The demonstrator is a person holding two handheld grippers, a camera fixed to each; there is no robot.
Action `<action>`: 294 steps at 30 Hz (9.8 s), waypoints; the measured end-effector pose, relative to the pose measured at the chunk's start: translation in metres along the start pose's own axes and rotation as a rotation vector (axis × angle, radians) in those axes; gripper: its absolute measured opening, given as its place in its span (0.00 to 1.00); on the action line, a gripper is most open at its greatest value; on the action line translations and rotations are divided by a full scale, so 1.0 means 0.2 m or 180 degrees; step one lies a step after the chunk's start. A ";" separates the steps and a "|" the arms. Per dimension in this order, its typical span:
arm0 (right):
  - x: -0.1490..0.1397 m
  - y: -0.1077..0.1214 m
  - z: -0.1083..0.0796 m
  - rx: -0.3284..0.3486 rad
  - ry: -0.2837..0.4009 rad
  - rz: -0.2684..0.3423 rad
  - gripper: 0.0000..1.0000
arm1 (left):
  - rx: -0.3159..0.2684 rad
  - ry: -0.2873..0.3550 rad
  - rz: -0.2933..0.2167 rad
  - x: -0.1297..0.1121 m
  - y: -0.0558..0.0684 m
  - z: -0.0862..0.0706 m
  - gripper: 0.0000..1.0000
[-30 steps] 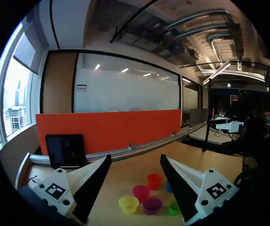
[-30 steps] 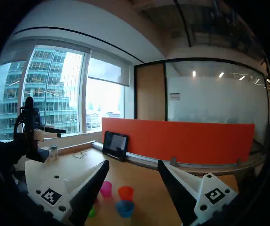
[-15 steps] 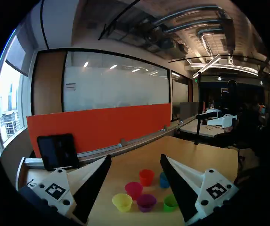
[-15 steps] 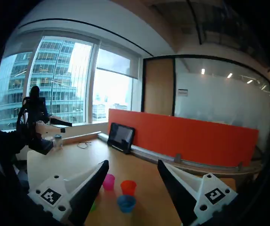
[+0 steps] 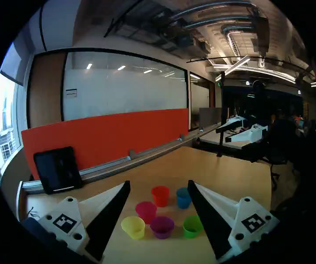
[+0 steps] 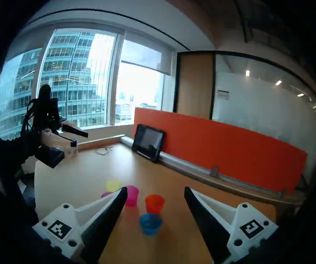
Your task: Pour water
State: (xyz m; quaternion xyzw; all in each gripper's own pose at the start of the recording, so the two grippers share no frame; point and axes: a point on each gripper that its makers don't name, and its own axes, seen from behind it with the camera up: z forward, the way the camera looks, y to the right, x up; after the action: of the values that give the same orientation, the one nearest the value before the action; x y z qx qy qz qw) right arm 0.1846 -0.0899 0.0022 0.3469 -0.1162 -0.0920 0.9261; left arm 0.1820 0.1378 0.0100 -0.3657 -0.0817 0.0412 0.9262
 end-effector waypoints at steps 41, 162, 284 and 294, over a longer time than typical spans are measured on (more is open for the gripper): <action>-0.47 0.05 0.14 0.0180 -0.0677 -0.0009 1.00 | -0.0526 -0.0609 0.0236 -0.51 0.33 0.18 0.97; -0.77 0.07 0.31 0.0259 -0.0921 0.0040 1.00 | -0.0733 -0.0977 0.0337 -0.93 0.58 0.54 0.87; -0.27 -0.10 0.62 0.0212 0.0182 0.0073 0.92 | -0.0014 -0.0046 0.0149 -0.43 0.08 0.26 0.88; -0.08 -0.14 0.59 0.0238 0.0463 0.0011 0.92 | -0.0048 0.0081 0.0095 -0.38 0.10 0.28 0.88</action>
State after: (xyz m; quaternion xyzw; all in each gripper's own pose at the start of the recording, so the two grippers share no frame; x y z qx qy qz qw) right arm 0.1349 -0.1799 0.0667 0.3868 -0.0527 -0.0605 0.9187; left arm 0.0969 0.1793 0.0265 -0.3743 -0.0647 0.0498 0.9237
